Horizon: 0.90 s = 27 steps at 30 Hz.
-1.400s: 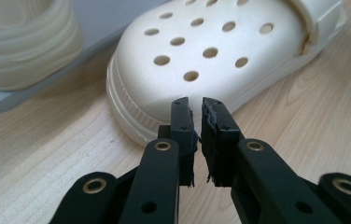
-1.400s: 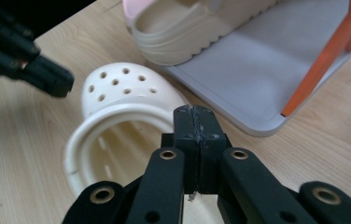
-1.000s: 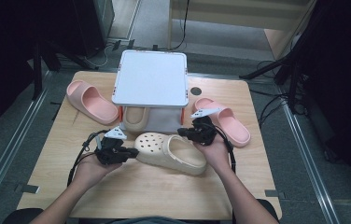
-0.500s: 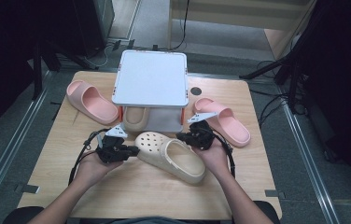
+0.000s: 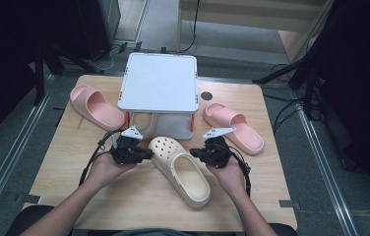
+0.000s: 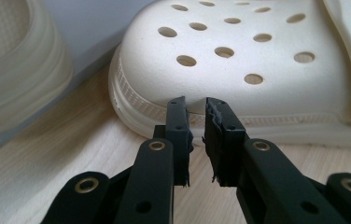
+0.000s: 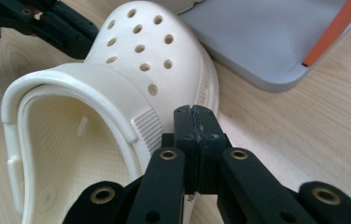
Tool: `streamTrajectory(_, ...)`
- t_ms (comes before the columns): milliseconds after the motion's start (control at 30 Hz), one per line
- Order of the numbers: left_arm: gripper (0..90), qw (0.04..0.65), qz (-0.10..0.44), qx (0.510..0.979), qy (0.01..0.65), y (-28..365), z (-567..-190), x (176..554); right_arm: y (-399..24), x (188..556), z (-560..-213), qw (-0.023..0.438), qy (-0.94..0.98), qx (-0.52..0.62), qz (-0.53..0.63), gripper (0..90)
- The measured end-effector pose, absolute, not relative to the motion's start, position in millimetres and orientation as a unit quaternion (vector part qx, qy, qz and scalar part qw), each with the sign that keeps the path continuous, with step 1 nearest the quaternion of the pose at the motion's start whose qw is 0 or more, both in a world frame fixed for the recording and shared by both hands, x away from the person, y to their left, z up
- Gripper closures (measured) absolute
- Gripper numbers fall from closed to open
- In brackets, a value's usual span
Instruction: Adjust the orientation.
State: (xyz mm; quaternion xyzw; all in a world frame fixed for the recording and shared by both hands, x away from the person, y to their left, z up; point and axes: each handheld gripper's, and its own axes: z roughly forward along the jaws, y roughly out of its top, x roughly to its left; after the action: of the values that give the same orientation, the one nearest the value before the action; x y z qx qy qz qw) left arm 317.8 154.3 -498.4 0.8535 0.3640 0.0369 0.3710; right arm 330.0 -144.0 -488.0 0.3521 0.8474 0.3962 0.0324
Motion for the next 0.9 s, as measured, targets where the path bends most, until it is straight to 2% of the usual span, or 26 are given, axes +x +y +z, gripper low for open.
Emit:
streamTrajectory(167,79.7,0.371,0.031,0.858,0.354,149,-498,324,-147,321,-488,0.023,0.841,0.364,0.4,90.0)
streamTrajectory(700,80.0,0.381,0.027,0.856,0.348,139,-500,341,-143,300,-488,0.033,0.838,0.373,0.398,87.5)
streamTrajectory(900,75.6,0.38,0.018,0.855,0.352,143,-499,346,-146,299,-484,0.039,0.835,0.378,0.398,78.5)
